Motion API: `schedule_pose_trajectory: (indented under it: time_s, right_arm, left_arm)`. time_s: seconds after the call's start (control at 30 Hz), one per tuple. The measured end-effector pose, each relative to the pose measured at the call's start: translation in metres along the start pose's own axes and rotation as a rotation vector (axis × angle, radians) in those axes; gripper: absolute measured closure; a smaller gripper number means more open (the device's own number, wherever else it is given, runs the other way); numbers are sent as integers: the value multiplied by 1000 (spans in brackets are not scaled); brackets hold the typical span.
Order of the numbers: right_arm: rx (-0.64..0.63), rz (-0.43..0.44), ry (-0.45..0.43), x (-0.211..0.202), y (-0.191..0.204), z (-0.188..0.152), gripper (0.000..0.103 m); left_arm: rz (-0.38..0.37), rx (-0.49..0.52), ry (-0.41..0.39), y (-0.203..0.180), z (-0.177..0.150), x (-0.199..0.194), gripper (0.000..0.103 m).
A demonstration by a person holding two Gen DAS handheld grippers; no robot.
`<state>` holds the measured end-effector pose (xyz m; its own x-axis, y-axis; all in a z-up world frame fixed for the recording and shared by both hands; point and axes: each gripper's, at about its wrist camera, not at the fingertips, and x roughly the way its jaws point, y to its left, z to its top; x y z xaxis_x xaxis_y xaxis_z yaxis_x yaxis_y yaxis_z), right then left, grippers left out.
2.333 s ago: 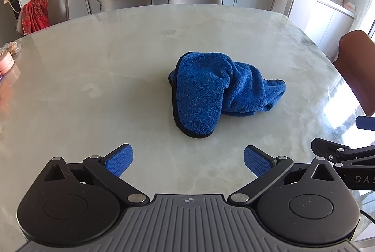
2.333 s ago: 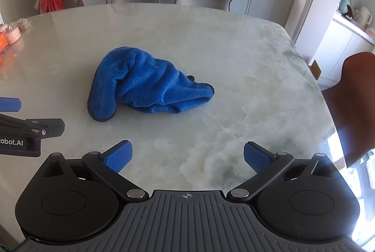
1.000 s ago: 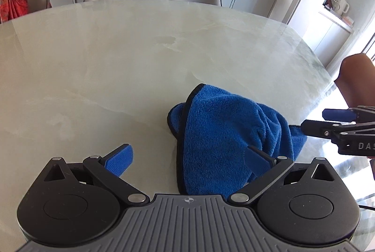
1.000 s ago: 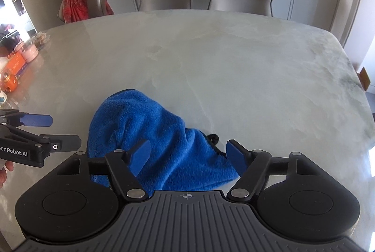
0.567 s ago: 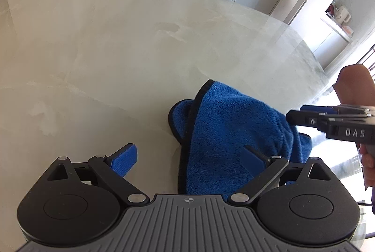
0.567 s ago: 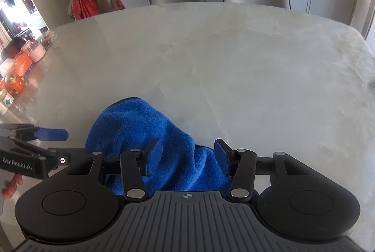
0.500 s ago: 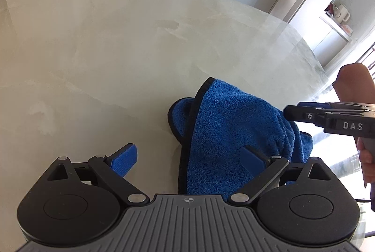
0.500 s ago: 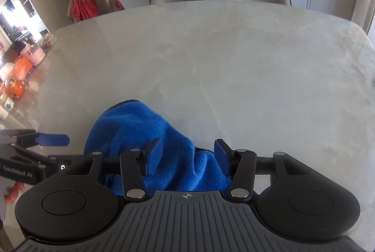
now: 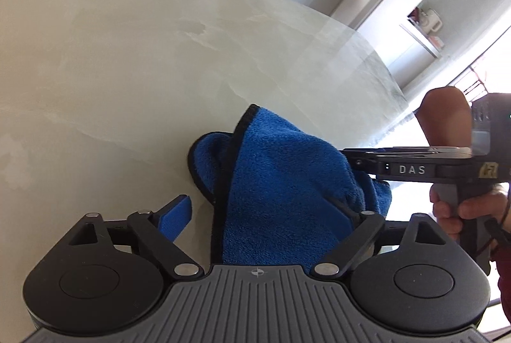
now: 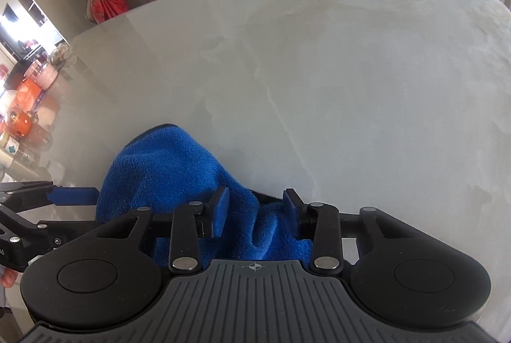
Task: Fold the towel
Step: 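Grasp the towel edge with the left gripper while the right gripper grasps another edge, then lift the towel with both grippers and shake it open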
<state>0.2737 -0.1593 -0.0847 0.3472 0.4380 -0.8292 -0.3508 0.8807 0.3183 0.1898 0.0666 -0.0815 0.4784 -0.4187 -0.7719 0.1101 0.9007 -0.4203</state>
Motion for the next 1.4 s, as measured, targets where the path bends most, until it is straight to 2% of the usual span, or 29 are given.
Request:
schedule_pose_trajectory:
  time_s: [0.1,0.13,0.17,0.2,0.23,0.27,0.37,0.5,0.6,0.67,0.83,0.93,1.0,1.1,1.17,1.27,1.4]
  right_arm:
    - [-40,19,-4,-1,6,-4,77]
    - [-54,30,-8,-2,7,-6,85]
    - [-67,38,-14,-3,10,-7,89]
    - [-80,45,-22,-4,14,-8,92]
    - [-90,55,-35,-9,17,-10,96]
    - [-100,65,-48,-14,19,-12,96]
    - [-117,81,-85,-32,25,-17,96]
    - [-111,78,-128,-70,24,-30,96]
    - [-105,66,-130,-96,26,-46,96]
    - [-92,59,-100,-107,24,-61,96]
    - [-62,43,25,-111,21,-103,96]
    - [-50,36,96,-105,22,-117,93]
    - [-39,34,105,-107,21,-116,93]
    - [-21,46,45,-119,17,-103,88]
    - [-8,49,-5,-127,11,-92,74]
    - [-1,18,-71,-124,5,-77,72]
    - [-27,0,-84,-99,-2,-53,72]
  left_arm:
    - [-14,29,-7,-1,-1,1,25]
    - [-22,40,-12,-2,-1,1,31]
    - [-24,60,-18,-4,-1,0,42]
    - [-23,84,-25,-6,-1,0,48]
    - [-19,118,-34,-10,-2,-2,58]
    - [-17,141,-40,-14,-2,-4,66]
    - [-25,156,-52,-18,-3,-14,75]
    - [-51,184,-64,-24,-7,-33,77]
    - [-92,226,-43,-33,-15,-43,78]
    - [-124,274,-2,-41,-25,-47,78]
    - [-175,347,82,-55,-47,-48,78]
    - [-177,360,121,-60,-52,-40,77]
    - [-173,368,139,-60,-51,-38,76]
    - [-163,378,155,-60,-44,-38,62]
    - [-148,370,145,-56,-37,-43,46]
    - [-145,312,116,-46,-20,-48,39]
    - [-110,272,58,-38,15,-42,32]
